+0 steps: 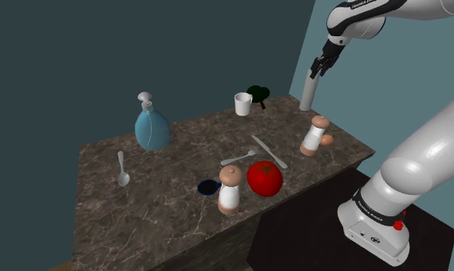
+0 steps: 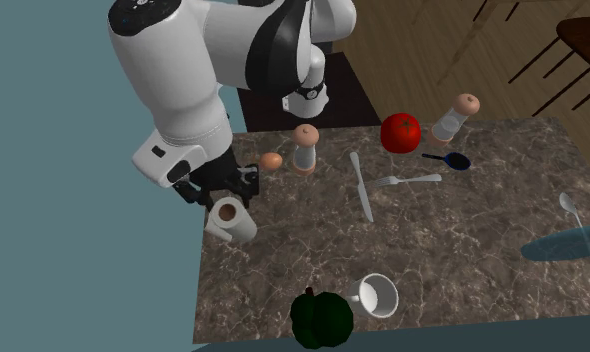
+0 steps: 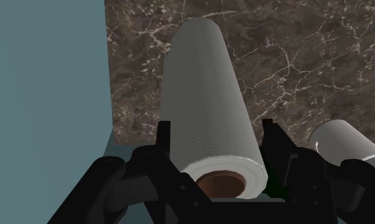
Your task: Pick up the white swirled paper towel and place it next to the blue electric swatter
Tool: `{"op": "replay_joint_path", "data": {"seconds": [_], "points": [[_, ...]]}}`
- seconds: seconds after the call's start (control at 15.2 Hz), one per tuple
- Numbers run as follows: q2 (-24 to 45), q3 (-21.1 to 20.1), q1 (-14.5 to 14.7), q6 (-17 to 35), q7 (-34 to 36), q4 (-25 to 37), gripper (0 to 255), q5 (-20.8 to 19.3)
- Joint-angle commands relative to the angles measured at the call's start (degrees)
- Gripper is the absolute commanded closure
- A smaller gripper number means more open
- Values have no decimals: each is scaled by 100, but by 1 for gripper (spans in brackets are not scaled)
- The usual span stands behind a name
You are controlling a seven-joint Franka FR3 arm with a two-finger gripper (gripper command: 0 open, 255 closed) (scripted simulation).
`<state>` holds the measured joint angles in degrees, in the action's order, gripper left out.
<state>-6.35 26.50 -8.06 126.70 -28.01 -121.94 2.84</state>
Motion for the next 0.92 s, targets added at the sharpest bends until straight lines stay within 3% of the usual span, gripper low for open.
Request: {"op": "replay_joint_path", "data": {"seconds": [0.0,0.86], "points": [[-54,-14,1,-163,41,114,255,-39],[-230,-68,7,-1151,182,948,255,-152]]}}
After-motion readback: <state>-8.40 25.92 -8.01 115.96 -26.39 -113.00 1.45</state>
